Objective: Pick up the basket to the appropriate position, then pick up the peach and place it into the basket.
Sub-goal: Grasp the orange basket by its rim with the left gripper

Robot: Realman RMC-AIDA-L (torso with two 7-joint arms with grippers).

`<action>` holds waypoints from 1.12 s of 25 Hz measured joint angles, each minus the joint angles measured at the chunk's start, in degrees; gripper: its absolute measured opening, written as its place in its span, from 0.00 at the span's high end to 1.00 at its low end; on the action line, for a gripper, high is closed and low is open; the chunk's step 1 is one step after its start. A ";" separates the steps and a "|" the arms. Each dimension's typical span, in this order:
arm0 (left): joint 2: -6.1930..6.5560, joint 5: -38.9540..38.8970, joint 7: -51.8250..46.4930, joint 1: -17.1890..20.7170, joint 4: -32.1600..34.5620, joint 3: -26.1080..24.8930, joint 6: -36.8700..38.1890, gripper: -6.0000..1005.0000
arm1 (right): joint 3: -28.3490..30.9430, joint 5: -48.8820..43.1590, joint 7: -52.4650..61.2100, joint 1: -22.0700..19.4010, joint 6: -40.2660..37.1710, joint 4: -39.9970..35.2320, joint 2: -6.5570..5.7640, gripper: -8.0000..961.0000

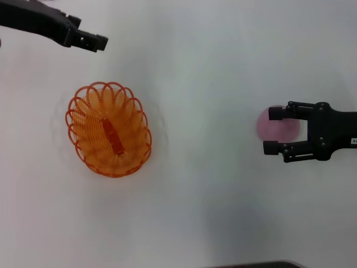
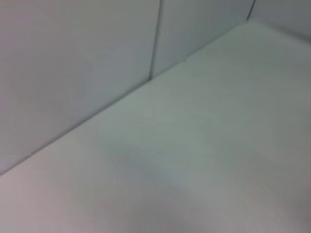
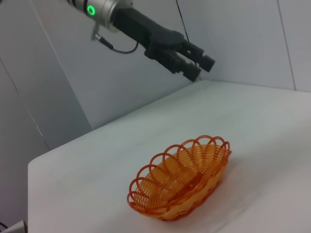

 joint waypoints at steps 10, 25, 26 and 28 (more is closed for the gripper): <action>0.08 12.84 -5.15 -6.72 -0.33 1.83 1.78 0.21 | 0.05 0.31 0.06 0.22 -0.01 -0.17 0.15 0.02; 0.28 17.51 -5.13 -8.32 -11.54 7.21 -4.57 0.21 | -0.17 0.35 0.42 1.10 0.06 -0.18 0.42 0.02; 0.01 18.52 -5.13 -8.35 -13.11 7.70 -6.34 0.21 | -0.21 0.34 0.42 1.19 0.07 -0.21 0.54 0.02; -0.26 19.85 -5.10 -8.79 -16.97 9.13 -9.42 0.21 | -0.33 0.29 0.43 1.40 0.09 -0.25 0.80 0.02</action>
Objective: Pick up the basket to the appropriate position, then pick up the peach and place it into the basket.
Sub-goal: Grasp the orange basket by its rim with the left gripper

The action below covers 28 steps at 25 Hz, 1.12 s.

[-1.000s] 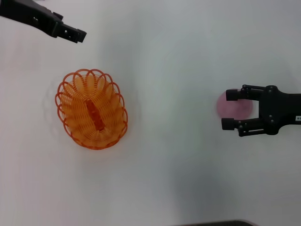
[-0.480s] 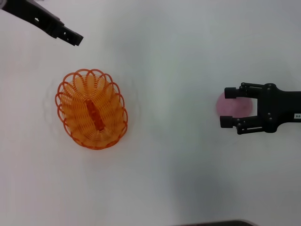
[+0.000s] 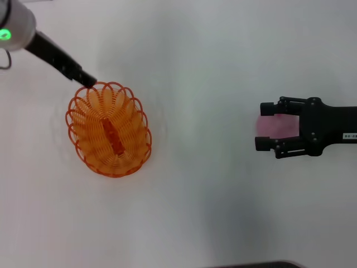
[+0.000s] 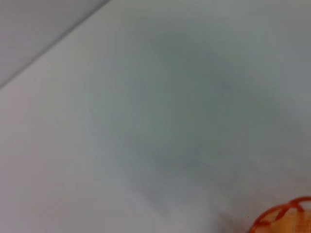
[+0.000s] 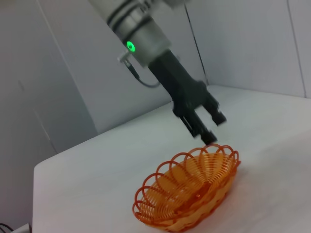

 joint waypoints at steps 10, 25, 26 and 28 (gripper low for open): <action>-0.70 2.62 0.12 -1.72 -9.87 2.50 -7.03 0.21 | -0.07 -0.28 -0.28 0.32 0.18 0.42 0.34 0.02; -1.11 2.46 0.33 -1.72 -9.83 2.50 -5.91 0.22 | -0.10 -0.33 -0.37 0.13 0.53 0.44 0.42 0.02; -1.14 2.26 0.26 -1.72 -9.58 2.00 -5.63 0.24 | -0.15 -0.34 -0.37 0.15 0.54 0.44 0.48 0.02; -1.16 1.98 0.19 -1.76 -8.73 1.09 -5.37 0.26 | -0.17 -0.37 -0.38 0.16 0.54 0.46 0.57 0.02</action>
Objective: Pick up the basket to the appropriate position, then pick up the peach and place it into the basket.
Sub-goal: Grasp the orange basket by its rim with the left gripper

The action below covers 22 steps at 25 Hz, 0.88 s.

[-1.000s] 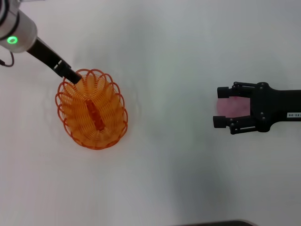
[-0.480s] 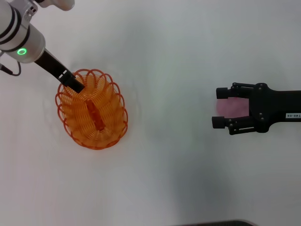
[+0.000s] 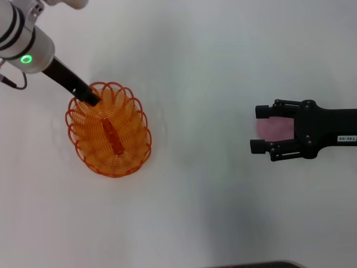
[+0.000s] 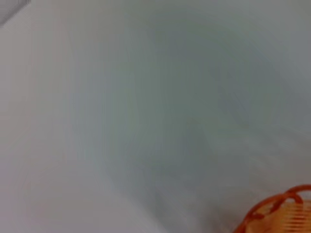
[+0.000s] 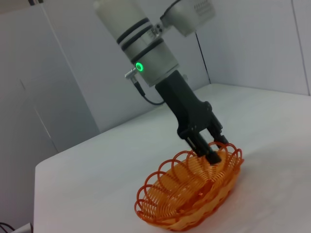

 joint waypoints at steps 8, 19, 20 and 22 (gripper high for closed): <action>-0.09 -0.08 0.47 0.05 0.40 -0.18 0.63 0.55 | 0.26 -0.03 -0.04 -0.33 0.00 0.01 0.04 0.02; -0.12 -0.10 0.49 0.09 0.69 -0.33 1.31 0.91 | 0.17 -0.02 -0.05 -0.40 0.27 0.05 0.04 0.02; -0.18 -0.10 0.48 0.09 0.69 -0.33 1.33 0.91 | 0.18 -0.02 -0.05 -0.40 0.28 0.07 0.04 0.02; -0.28 -0.10 0.41 0.08 0.70 -0.33 1.40 0.92 | 0.23 -0.02 -0.05 -0.40 0.20 0.07 0.04 0.02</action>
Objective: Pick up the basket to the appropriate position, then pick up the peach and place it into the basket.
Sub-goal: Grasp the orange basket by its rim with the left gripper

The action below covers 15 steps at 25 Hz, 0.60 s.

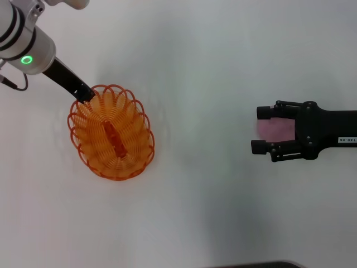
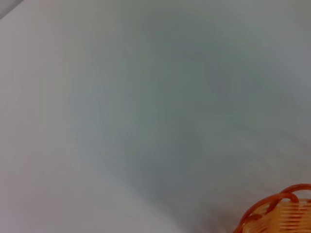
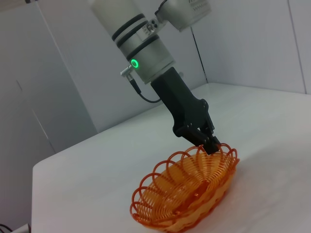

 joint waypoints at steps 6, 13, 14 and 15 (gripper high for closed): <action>-0.48 0.00 -0.39 0.24 1.62 -0.59 1.72 0.93 | 0.21 0.11 0.00 0.00 -0.31 0.00 0.00 0.02; -0.83 0.01 -0.45 0.49 2.98 -3.74 3.19 0.94 | 0.21 0.10 0.00 -0.07 0.07 0.04 -0.15 0.02; -0.86 0.01 -0.48 0.48 3.21 -3.99 3.32 0.94 | 0.21 0.11 0.00 -0.08 0.07 0.04 -0.20 0.02; -0.87 0.01 -0.49 0.47 3.45 -4.31 3.41 0.94 | 0.22 0.11 0.00 -0.09 0.09 0.04 -0.25 0.02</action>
